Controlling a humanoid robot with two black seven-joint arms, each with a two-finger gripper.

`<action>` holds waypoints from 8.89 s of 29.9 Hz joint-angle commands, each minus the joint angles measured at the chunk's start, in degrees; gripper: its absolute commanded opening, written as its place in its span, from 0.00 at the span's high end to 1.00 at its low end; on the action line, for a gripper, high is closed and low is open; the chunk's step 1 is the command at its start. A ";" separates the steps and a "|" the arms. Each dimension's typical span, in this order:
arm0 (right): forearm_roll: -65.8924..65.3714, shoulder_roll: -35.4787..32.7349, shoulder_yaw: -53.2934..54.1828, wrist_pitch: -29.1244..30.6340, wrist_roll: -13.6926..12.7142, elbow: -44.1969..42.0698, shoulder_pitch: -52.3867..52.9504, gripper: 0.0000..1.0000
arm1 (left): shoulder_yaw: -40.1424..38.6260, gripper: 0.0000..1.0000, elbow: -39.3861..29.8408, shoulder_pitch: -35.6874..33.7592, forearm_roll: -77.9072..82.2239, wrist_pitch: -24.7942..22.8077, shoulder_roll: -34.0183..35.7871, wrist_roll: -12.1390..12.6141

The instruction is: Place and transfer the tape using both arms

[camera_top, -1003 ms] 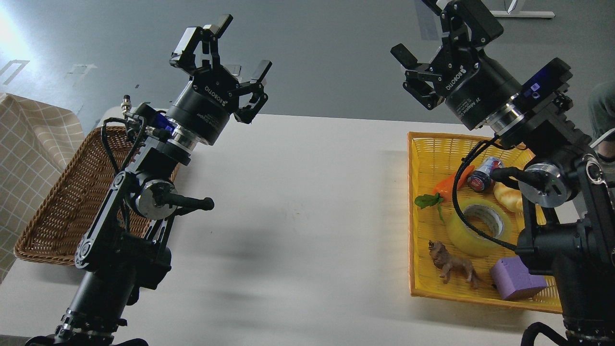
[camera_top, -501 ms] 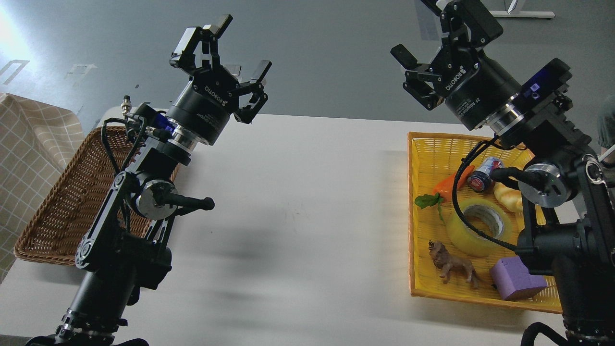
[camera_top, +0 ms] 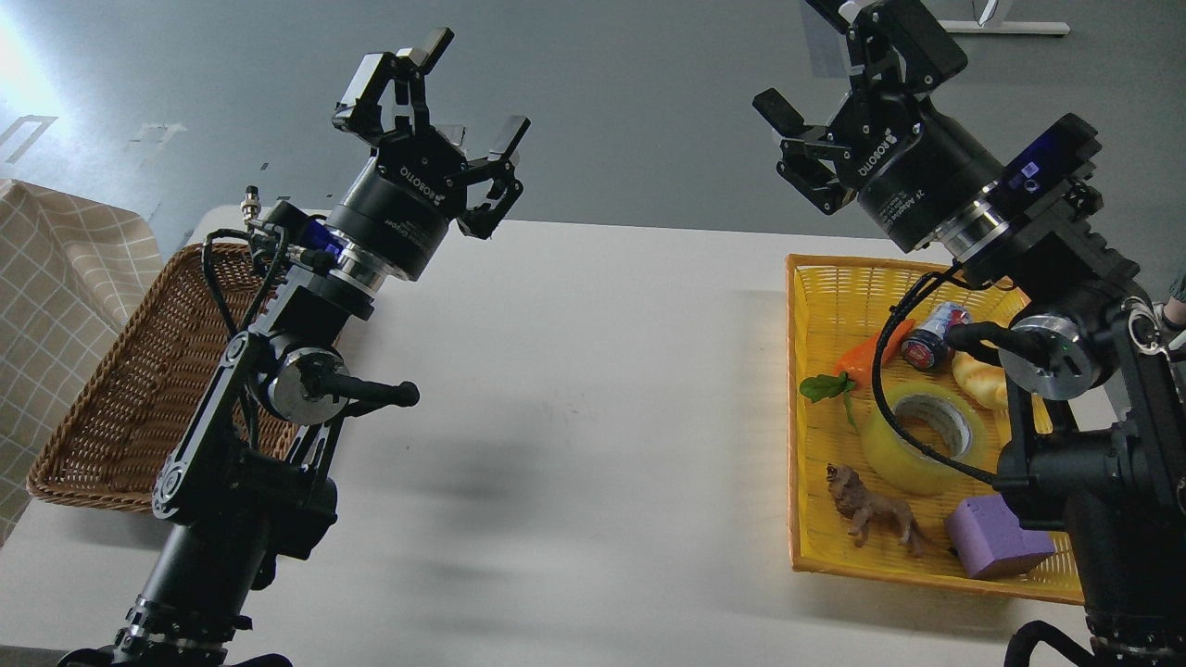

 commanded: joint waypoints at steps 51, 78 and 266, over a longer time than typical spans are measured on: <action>-2.20 -36.30 -2.64 -2.33 0.62 11.29 -10.22 0.00 | -0.08 0.02 0.88 2.54 0.00 -0.63 0.00 0.01; -4.57 -40.17 15.90 0.09 14.58 2.15 -21.56 0.00 | 0.00 0.02 1.67 2.45 0.18 -0.80 0.00 0.01; -62.41 -27.08 -10.36 0.09 0.35 4.27 -3.57 1.00 | -0.88 0.02 1.49 3.16 0.00 -2.30 0.00 -1.39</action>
